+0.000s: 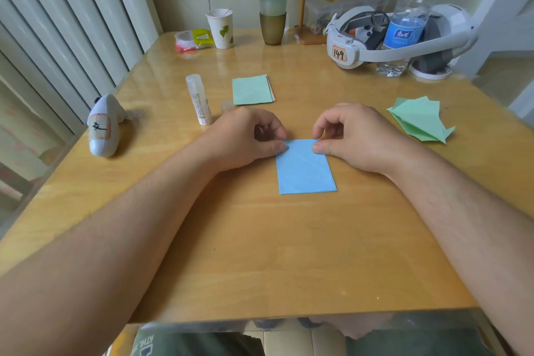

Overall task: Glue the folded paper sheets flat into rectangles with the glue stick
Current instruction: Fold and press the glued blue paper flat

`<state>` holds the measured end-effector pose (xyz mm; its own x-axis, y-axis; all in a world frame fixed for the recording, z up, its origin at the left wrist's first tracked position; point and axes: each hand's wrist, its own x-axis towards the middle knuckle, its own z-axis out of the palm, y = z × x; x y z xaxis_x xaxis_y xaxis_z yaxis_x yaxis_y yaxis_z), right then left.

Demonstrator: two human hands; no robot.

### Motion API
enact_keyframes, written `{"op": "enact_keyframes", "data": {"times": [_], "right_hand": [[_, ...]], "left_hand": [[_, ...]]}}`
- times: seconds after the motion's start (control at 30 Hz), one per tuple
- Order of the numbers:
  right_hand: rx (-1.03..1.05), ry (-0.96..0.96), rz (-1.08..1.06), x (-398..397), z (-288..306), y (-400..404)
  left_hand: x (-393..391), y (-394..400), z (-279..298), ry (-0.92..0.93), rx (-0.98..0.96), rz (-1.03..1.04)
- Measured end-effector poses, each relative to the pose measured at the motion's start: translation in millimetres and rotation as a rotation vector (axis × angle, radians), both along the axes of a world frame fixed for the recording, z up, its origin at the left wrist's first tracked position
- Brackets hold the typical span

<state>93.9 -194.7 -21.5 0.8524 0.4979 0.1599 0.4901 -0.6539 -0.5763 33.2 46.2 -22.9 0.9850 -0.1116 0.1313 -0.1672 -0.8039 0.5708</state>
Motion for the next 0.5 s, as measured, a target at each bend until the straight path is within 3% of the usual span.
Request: {"op": "enact_keyframes", "data": {"times": [0.23,0.5], "right_hand": [[-0.117,0.105,0.133,-12.2,13.7,-17.4],[-0.228,0.182,0.214,-20.2,24.7,-23.0]], "left_hand": [[-19.2,2.7,8.2,0.089,0.159,-0.143],[-27.3,-0.5,15.5,0.159,0.2,-0.162]]}}
